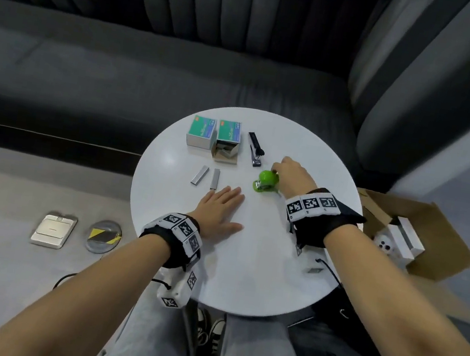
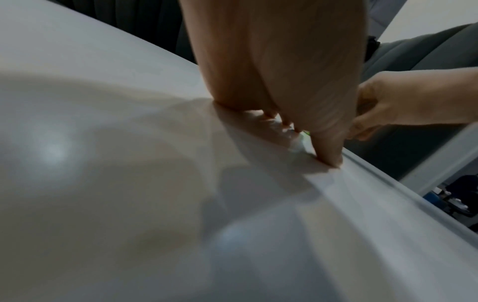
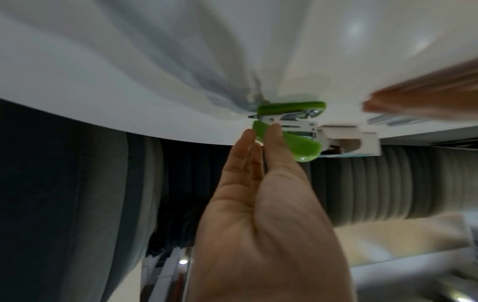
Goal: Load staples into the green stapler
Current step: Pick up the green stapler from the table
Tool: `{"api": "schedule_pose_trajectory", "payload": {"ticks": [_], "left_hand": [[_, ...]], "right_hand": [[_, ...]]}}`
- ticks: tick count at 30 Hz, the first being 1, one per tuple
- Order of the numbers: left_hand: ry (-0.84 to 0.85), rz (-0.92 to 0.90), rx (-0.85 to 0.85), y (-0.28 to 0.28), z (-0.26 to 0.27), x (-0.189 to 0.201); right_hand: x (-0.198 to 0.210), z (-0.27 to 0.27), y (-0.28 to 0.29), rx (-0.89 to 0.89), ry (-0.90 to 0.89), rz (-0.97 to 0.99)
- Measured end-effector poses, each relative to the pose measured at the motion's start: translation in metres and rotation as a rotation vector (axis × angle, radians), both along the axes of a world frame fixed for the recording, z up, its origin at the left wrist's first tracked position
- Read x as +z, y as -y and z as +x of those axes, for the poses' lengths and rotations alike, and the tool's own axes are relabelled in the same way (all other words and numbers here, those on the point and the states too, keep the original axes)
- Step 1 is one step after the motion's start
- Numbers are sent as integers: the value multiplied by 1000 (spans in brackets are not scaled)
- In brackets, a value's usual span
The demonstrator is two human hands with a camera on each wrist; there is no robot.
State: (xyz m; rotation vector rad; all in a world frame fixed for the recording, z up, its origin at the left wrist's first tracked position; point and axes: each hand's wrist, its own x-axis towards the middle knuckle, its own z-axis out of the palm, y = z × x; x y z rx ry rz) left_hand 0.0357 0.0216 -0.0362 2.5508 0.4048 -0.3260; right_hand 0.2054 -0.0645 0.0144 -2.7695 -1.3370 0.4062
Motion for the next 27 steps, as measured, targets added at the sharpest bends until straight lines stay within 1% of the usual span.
{"api": "schedule_pose_trajectory", "payload": {"ticks": [3,5,8,10,12,17,20,24,27], "left_hand": [[47,-55,79,3,-2,2],[84,-132,142,5,-6,5],[175,-262,213,7,-16,5],[239,-284,225,8,-20,3],[265,-284,240,11,-24,-1],[444,-295,365,17,-24,-13],[505,-408,439,17,-23,-14],[519,-437,489,20,-21,-14],[477,-394,495,17,-19,-16]], "right_hand": [[-1,-22,16,57,-66,-4],[-2,-38,24,82,-119,9],[-3,-58,32,68,-177,42],[-3,-68,33,68,-181,36],[-2,-79,30,77,-160,20],[-8,-100,22,134,-160,32],[-12,-105,22,123,-175,78],[-11,-106,25,98,-173,130],[-10,-104,31,69,-178,186]]}}
